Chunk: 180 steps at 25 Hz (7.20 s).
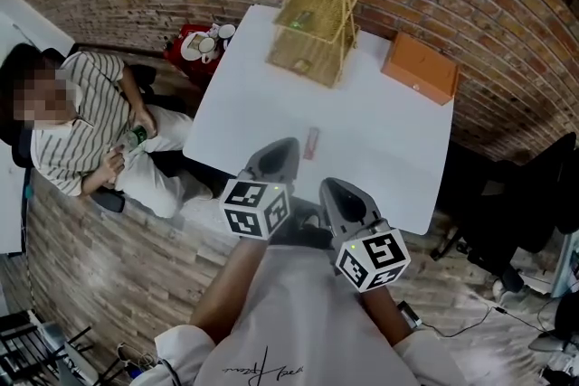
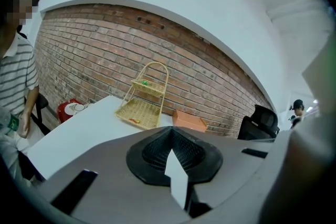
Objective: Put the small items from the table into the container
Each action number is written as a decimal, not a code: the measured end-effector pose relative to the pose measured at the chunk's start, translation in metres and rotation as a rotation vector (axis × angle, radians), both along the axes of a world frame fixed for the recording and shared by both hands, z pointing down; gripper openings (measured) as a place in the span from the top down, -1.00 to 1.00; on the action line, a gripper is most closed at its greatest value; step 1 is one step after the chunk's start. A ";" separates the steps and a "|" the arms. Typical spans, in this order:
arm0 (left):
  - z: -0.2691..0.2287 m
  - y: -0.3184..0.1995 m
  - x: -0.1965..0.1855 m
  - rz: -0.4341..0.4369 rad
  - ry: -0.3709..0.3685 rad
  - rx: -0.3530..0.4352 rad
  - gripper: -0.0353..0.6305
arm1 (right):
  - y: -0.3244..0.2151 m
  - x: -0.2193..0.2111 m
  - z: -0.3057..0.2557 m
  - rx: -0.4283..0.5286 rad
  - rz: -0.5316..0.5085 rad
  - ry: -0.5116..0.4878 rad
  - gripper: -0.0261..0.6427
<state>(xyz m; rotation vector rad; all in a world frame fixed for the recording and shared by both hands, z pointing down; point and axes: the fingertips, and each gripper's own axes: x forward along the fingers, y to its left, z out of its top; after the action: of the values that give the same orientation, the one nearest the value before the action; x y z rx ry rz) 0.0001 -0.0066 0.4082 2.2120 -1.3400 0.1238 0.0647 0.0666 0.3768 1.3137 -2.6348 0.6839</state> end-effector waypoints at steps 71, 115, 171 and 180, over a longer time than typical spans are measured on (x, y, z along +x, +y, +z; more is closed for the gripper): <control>0.023 -0.016 -0.060 0.324 0.008 -0.031 0.86 | -0.069 -0.063 0.079 -0.142 0.367 0.201 0.85; 0.064 -0.026 -0.065 0.319 -0.048 -0.145 0.86 | -0.076 -0.022 0.219 -0.423 0.462 0.329 0.55; 0.042 -0.050 -0.065 0.264 0.019 -0.067 0.86 | -0.103 -0.032 0.140 -0.323 0.375 0.238 0.58; 0.040 -0.054 -0.065 0.266 0.031 -0.046 0.86 | -0.108 -0.038 0.116 -0.278 0.361 0.222 0.58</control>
<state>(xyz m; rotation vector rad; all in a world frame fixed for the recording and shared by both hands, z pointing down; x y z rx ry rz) -0.0650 -0.0608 0.4482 2.3331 -1.0105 0.2152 0.0264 -0.0415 0.4923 1.6805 -2.0638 0.8550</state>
